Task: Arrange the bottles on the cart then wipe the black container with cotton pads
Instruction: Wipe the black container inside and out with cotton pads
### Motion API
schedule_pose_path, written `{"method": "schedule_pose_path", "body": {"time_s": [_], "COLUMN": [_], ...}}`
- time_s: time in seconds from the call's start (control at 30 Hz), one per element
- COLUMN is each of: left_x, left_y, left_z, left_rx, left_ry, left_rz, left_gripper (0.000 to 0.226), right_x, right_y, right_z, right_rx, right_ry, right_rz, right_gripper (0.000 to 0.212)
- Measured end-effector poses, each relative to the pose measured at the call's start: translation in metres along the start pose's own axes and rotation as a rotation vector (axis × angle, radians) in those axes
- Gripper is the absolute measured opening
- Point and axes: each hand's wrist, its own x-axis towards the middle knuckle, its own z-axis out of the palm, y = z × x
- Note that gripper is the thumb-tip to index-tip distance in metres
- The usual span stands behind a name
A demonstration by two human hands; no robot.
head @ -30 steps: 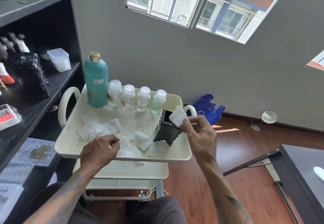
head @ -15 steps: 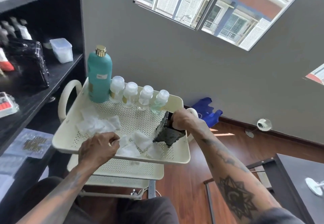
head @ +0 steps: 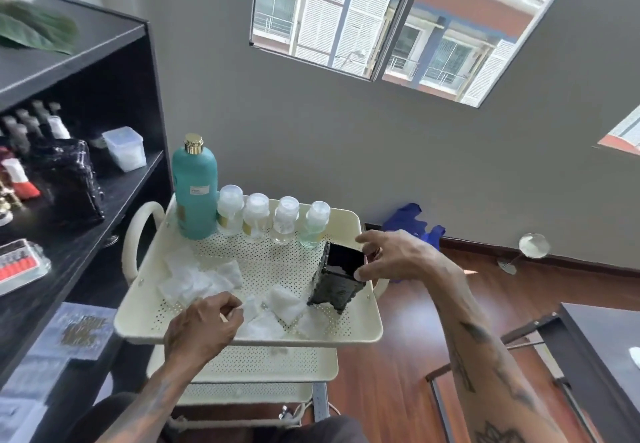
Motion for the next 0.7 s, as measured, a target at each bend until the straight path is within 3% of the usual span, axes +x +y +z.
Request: {"method": "schedule_pose_path", "body": {"time_s": [0.07, 0.1, 0.2, 0.37, 0.5, 0.57, 0.7], "left_x": [0.001, 0.003, 0.007, 0.01, 0.011, 0.014, 0.018], "left_y": [0.002, 0.004, 0.026, 0.108, 0.172, 0.185, 0.19], "left_z": [-0.005, -0.009, -0.026, -0.051, -0.037, -0.022, -0.003], "left_rx": [-0.083, -0.17, -0.391, -0.388, -0.103, 0.13, 0.451], "left_ry": [-0.035, -0.045, -0.036, 0.029, 0.147, 0.201, -0.091], "left_rz": [-0.017, -0.017, 0.034, 0.375, 0.752, 0.831, 0.738], "left_gripper": [0.012, 0.011, 0.012, 0.009, 0.006, 0.005, 0.016], "right_x": [-0.001, 0.004, 0.017, 0.008, 0.003, 0.004, 0.005], "right_y": [0.011, 0.014, 0.028, 0.041, 0.039, 0.039, 0.04], "right_z": [0.021, 0.034, 0.063, 0.077, 0.086, 0.088, 0.094], "right_rx": [0.014, 0.041, 0.152, 0.168, 0.204, 0.211, 0.275], "right_ry": [0.014, 0.01, 0.131, 0.193, 0.206, 0.219, 0.218], "right_rz": [-0.004, -0.023, -0.105, -0.16, -0.176, -0.161, -0.143], "right_gripper": [0.113, 0.119, 0.102, 0.088, 0.087, 0.084, 0.074]}}
